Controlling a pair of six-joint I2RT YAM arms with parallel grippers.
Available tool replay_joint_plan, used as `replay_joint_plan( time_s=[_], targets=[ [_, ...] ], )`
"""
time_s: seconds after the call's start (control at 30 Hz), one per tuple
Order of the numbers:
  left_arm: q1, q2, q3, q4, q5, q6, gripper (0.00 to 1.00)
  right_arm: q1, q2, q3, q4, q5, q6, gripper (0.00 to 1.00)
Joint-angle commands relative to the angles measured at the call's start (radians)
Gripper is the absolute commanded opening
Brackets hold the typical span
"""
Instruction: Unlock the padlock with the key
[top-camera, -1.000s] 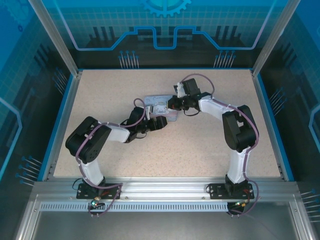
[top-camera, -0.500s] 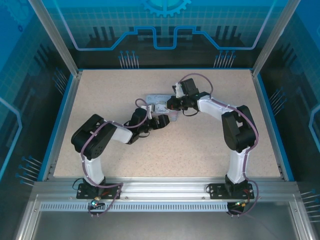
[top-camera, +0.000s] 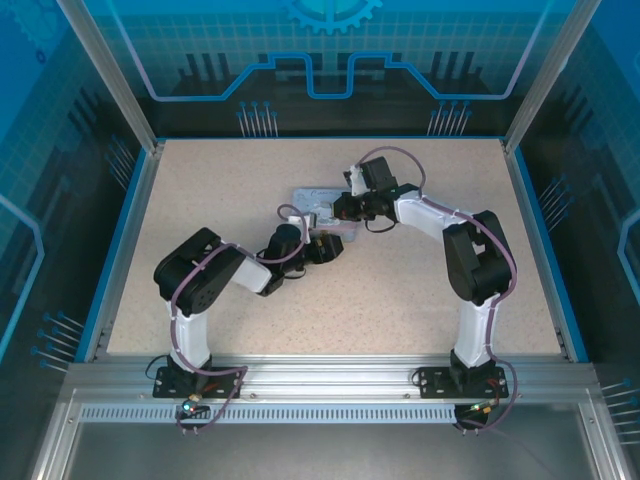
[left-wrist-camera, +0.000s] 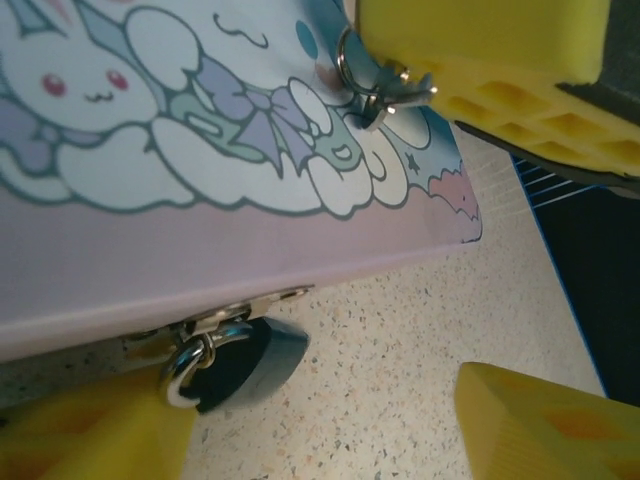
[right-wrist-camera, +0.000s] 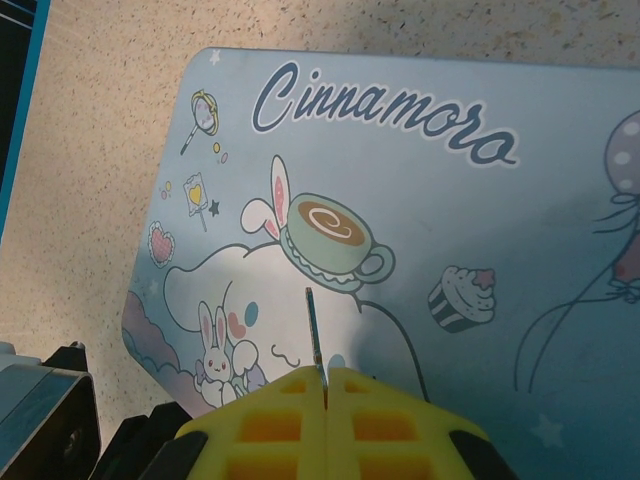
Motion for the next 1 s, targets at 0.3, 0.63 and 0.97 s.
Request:
replay_joint_plan(
  time_s=[0.3, 0.63, 0.97],
  targets=[
    [-0.013, -0.056, -0.023, 0.119, -0.064, -0.028, 0.46, 0.02, 0.052, -0.006, -0.109, 0.018, -0.02, 0.0],
    [-0.013, -0.007, -0.003, 0.05, -0.092, -0.05, 0.51, 0.019, 0.049, 0.001, -0.11, 0.018, -0.02, 0.0],
    [-0.012, -0.039, -0.003, -0.113, -0.16, -0.072, 0.59, 0.02, 0.059, 0.009, -0.115, 0.018, -0.017, 0.0]
  ],
)
